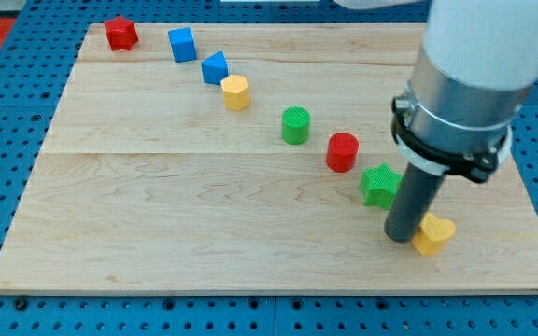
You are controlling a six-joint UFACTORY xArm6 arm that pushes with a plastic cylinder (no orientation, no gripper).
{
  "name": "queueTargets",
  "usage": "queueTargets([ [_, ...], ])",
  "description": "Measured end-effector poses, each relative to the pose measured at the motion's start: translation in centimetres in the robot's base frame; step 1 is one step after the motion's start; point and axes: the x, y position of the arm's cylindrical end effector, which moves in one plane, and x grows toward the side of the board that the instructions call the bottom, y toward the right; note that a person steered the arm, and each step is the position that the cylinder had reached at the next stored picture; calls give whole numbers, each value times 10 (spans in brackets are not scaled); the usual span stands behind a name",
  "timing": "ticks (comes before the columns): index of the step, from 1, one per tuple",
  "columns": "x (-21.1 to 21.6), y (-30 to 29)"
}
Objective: Move the blue cube in between the red star and blue triangle
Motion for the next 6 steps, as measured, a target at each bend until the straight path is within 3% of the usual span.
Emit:
queueTargets([
  [3,-9,27],
  [5,7,-124],
  [6,12,-161],
])
